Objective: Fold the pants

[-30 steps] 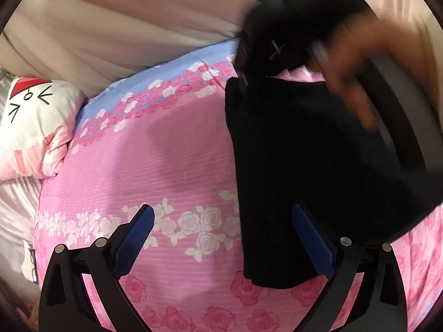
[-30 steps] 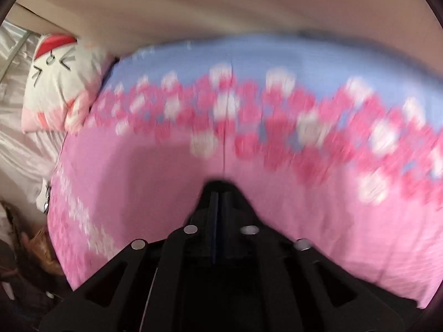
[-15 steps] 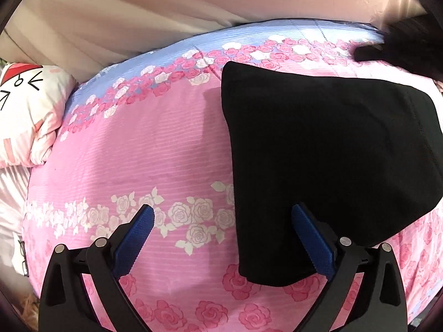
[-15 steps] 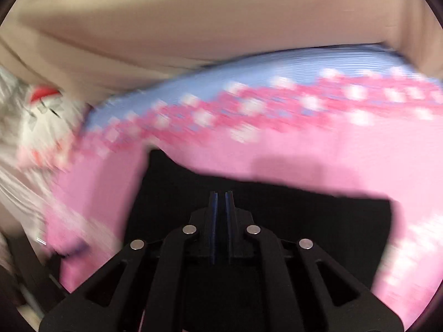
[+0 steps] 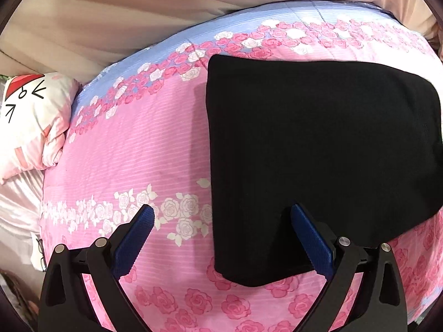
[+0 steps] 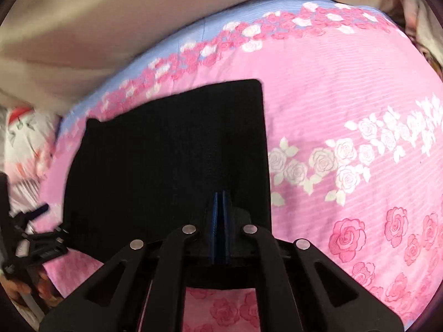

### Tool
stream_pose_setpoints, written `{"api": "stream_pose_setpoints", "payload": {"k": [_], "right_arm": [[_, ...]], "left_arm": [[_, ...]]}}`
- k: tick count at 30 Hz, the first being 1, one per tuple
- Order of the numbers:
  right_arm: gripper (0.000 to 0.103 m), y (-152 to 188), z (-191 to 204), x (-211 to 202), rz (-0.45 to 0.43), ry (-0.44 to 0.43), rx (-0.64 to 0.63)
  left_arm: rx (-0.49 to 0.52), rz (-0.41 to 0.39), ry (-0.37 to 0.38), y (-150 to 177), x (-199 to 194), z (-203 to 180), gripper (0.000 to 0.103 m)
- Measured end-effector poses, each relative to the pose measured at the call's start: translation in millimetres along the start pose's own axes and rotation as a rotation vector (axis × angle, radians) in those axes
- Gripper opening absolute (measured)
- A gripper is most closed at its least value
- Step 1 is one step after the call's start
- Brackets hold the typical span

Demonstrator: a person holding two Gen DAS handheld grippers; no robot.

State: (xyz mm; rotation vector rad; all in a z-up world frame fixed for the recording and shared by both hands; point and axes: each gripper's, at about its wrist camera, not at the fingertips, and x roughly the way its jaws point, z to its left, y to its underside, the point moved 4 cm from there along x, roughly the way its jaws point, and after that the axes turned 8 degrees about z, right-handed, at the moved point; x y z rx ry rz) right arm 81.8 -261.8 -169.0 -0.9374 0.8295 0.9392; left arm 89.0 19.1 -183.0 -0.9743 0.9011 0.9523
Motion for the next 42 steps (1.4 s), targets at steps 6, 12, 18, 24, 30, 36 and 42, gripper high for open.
{"api": "stream_pose_setpoints", "payload": {"k": [6, 12, 18, 24, 30, 36, 42], "right_arm": [[0.046, 6.2, -22.5, -43.6, -0.039, -0.067, 0.114], [0.076, 31.5, -61.8, -37.0, 0.014, -0.268, 0.235], [0.075, 33.3, -38.9, 13.1, 0.107, -0.402, 0.194], [0.070, 31.8, -32.2, 19.3, 0.081, -0.499, 0.207], [0.058, 36.1, -17.0, 28.6, 0.120, -0.493, 0.176], [0.033, 27.1, 10.0, 19.6, 0.123, -0.344, 0.109], [0.031, 26.9, 38.1, -25.4, 0.108, -0.380, 0.055]], "left_arm": [[-0.016, 0.014, -0.001, -2.1, -1.8, -0.6, 0.098], [-0.232, 0.043, 0.469, 5.5, 4.5, 46.6, 0.098], [-0.387, 0.175, 0.834, 10.3, 50.9, 45.8, 0.097], [-0.407, 0.156, 0.880, 6.1, 55.5, 32.3, 0.097], [-0.337, 0.136, 0.868, 7.3, 47.1, 19.6, 0.097], [-0.248, 0.141, 0.732, -1.4, 43.1, 12.2, 0.056], [-0.249, 0.128, 0.799, 0.2, 17.7, 29.9, 0.030]]}}
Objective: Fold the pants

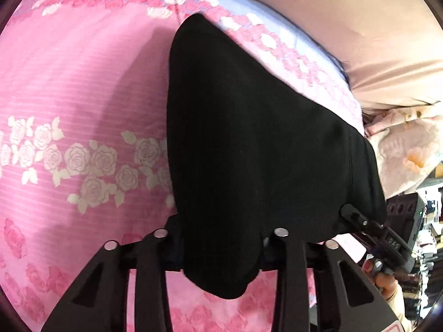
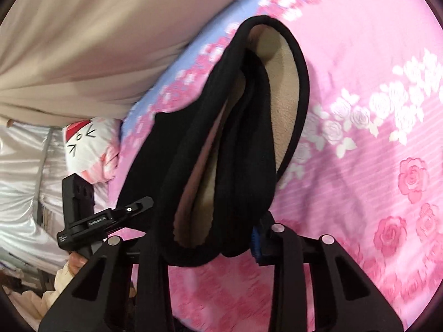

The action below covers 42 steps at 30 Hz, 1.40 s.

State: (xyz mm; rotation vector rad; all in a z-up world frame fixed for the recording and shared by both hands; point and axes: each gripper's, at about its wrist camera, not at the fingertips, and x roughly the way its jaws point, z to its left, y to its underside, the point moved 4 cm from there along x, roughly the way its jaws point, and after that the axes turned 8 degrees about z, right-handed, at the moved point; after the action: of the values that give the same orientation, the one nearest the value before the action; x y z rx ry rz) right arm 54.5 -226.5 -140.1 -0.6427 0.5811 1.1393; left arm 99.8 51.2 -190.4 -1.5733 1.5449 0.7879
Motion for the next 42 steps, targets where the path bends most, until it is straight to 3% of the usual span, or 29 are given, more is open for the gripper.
{"api": "stream_pose_setpoints", "payload": {"k": [4, 7, 8, 10, 11, 14, 15, 16, 18, 19, 20, 23, 27, 33, 38, 42], "right_arm": [[0.031, 33.5, 9.8, -17.0, 0.049, -0.010, -0.035], [0.033, 84.4, -14.7, 1.5, 0.148, 0.028, 0.009], [0.041, 103.9, -30.9, 14.3, 0.179, 0.062, 0.022], [0.056, 116.7, -53.2, 22.0, 0.160, 0.074, 0.077], [0.058, 117.3, -58.9, 20.7, 0.122, 0.027, 0.123], [0.063, 113.6, -57.7, 24.9, 0.110, 0.019, 0.133], [0.062, 112.4, -57.5, 28.1, 0.106, 0.009, 0.132], [0.045, 111.1, -57.9, 30.8, 0.107, 0.004, 0.130], [0.035, 110.1, -59.4, 36.1, 0.138, -0.004, 0.144], [0.033, 109.6, -62.7, 28.8, 0.138, -0.008, 0.142], [0.032, 108.7, -55.3, 25.1, 0.138, 0.007, 0.125], [0.030, 99.0, -35.0, 8.5, 0.129, -0.005, 0.110], [0.030, 79.4, 3.4, -27.2, 0.100, -0.041, 0.073], [0.029, 32.9, 87.3, -96.5, -0.027, -0.091, -0.097], [0.029, -19.4, 150.8, -139.5, -0.205, -0.145, -0.273], [0.029, -76.6, 175.8, -140.4, -0.334, -0.139, -0.379]], "left_arm": [[0.000, 0.021, 0.056, 27.6, -27.3, -8.0, 0.030], [0.014, 0.066, 0.045, 67.6, -26.8, -6.6, 0.031], [0.018, 0.087, 0.024, 83.3, -17.4, -0.9, 0.035], [0.009, 0.098, -0.031, 98.1, 1.5, 11.8, 0.044], [-0.014, 0.082, -0.033, 101.3, 7.0, 18.5, 0.052], [-0.087, 0.035, -0.009, 88.9, 6.0, 28.1, 0.062], [-0.096, 0.016, -0.011, 82.6, 5.1, 27.7, 0.065], [-0.099, -0.006, -0.018, 76.0, 4.8, 28.6, 0.069], [-0.086, -0.013, -0.003, 70.6, 11.0, 30.3, 0.070], [-0.062, 0.000, -0.033, 68.4, 14.0, 25.3, 0.067], [-0.030, 0.017, -0.054, 71.9, 14.6, 23.7, 0.050], [-0.034, 0.040, -0.009, 68.9, -0.3, 17.6, 0.035], [-0.016, 0.036, 0.027, 62.0, -39.3, -0.4, 0.033], [0.047, -0.039, 0.062, 43.3, -112.4, -44.1, 0.033], [0.144, -0.229, 0.109, 12.7, -187.2, -88.1, 0.033], [0.237, -0.411, 0.123, -28.9, -236.8, -112.7, 0.033]]}}
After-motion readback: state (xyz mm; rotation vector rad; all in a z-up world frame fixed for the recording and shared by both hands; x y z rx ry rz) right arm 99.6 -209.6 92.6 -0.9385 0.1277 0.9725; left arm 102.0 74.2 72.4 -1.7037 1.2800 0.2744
